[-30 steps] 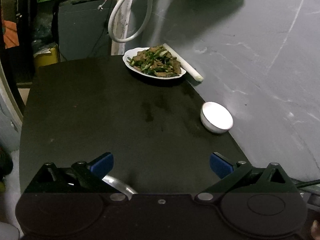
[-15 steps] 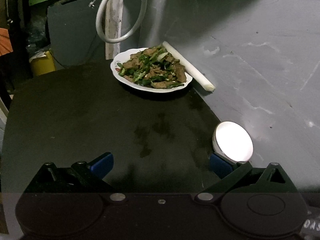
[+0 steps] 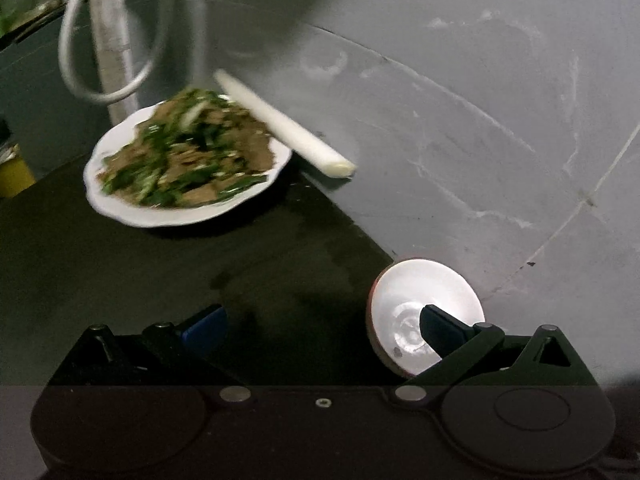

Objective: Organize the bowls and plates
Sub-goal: 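Close both grippers on the rim of the remaining white bowl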

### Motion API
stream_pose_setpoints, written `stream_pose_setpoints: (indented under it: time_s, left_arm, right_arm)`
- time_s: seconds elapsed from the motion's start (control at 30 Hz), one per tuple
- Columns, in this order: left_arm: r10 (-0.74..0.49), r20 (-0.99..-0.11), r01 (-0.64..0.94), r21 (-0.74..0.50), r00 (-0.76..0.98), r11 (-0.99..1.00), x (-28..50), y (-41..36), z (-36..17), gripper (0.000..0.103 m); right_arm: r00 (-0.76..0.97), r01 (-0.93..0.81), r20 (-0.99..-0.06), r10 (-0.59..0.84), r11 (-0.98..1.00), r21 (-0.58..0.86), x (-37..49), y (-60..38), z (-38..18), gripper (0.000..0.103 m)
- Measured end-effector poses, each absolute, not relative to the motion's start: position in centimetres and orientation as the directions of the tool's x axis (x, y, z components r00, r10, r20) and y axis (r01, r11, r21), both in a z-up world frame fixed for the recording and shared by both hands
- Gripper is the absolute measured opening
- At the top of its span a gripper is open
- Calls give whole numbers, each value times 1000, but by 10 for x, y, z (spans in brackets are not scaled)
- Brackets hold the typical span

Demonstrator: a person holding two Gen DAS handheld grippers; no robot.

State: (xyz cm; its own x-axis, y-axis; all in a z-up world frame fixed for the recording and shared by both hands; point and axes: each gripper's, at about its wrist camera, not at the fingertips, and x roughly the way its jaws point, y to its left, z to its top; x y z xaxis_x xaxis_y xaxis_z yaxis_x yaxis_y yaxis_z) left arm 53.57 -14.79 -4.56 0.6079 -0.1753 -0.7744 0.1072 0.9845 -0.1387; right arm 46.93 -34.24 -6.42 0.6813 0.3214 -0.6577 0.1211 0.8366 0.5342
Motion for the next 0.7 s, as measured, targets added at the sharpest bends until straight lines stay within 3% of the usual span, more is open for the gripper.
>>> stream_pose_setpoints:
  time_s: [0.27,0.33,0.47,0.63,0.7]
  left_arm:
    - [-178,-810,193,-82,558,978,560,-157,-57,94]
    - [-171,-813,198,-71,556,978,563,-158,-58,87]
    - [-154,-821,206,-46,549,978,566,-160,-59,75]
    - [-167,-822,232,-44,544,972,570,-161,-61,71]
    - [-193,-820,248,-65,539,967,571,-161,-61,63]
  right_arm:
    - [720,185,-628,296,791,584,488,-343,-74,73]
    - [716,183,-631,298,793,582,492,-339,-78,59]
    - [700,189,-644,310,789,585,497,-334,-83,53]
    - [698,184,-645,312,792,582,503,-331,-85,46]
    - [695,186,-649,308,796,576,504,-330,-87,40]
